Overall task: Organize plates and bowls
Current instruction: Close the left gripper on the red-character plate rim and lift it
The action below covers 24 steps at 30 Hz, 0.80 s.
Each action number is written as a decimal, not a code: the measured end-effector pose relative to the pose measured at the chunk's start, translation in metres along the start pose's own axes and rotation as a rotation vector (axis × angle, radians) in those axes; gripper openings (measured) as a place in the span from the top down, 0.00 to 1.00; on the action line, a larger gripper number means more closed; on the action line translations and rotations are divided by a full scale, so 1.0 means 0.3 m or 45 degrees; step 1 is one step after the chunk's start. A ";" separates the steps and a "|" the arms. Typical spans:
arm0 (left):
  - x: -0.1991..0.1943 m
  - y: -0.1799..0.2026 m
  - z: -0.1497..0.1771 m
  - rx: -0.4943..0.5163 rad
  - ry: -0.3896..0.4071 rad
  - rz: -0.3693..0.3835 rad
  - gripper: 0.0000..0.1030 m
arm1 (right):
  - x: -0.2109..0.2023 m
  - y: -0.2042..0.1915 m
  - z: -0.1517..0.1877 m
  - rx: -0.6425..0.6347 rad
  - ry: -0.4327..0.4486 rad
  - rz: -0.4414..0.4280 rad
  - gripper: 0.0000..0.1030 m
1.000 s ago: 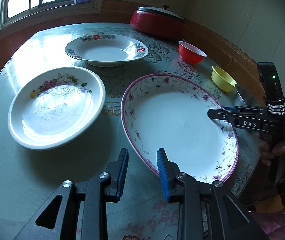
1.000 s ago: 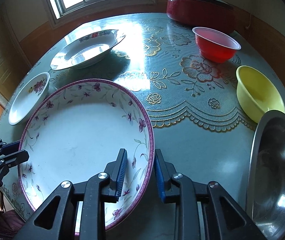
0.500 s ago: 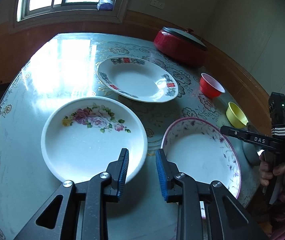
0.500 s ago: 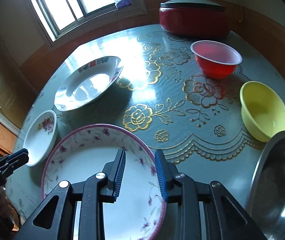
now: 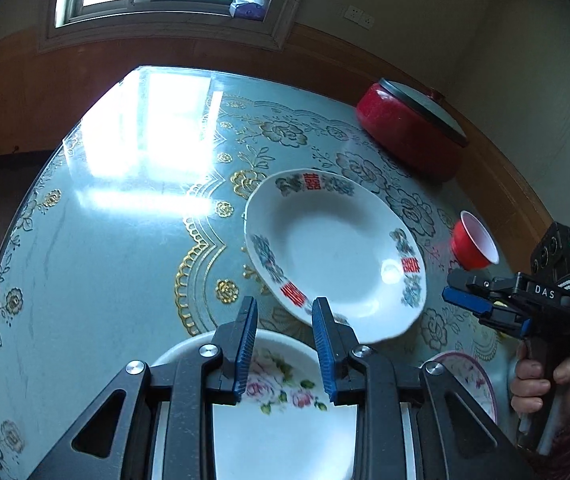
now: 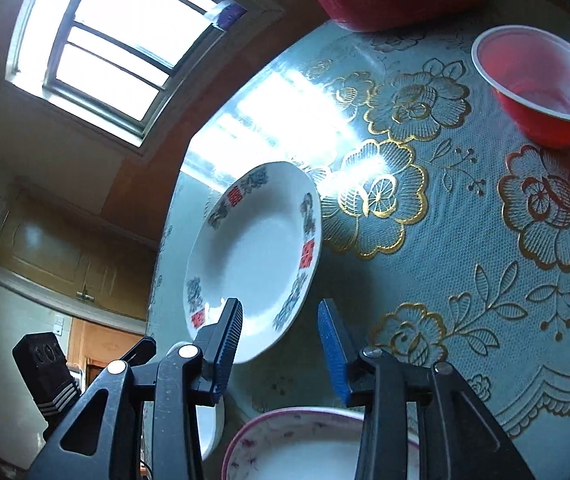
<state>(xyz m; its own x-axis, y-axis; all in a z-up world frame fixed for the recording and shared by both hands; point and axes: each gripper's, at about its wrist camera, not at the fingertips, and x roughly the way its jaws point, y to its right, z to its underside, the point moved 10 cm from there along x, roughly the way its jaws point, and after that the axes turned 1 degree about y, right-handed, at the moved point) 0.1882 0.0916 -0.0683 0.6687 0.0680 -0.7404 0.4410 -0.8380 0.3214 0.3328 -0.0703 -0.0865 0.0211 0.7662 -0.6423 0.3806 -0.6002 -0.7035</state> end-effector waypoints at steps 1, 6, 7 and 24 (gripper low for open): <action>0.017 -0.008 -0.019 -0.002 -0.004 0.006 0.71 | 0.021 0.008 -0.012 0.029 -0.011 -0.012 0.62; 0.120 -0.076 -0.094 -0.071 -0.042 -0.002 0.66 | 0.093 0.035 -0.042 0.064 -0.010 0.010 0.69; 0.142 -0.082 -0.108 -0.083 -0.049 0.008 0.66 | 0.107 0.036 -0.044 0.060 -0.018 0.015 0.73; 0.301 -0.036 -0.114 0.010 -0.177 0.021 0.80 | 0.187 0.029 -0.034 -0.050 -0.069 0.149 0.88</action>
<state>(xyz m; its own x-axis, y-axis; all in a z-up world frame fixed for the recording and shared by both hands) 0.2643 0.1254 -0.1184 0.5865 -0.0209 -0.8097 0.4253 -0.8428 0.3298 0.3468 -0.0302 -0.1256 0.0179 0.6775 -0.7353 0.4147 -0.6742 -0.6111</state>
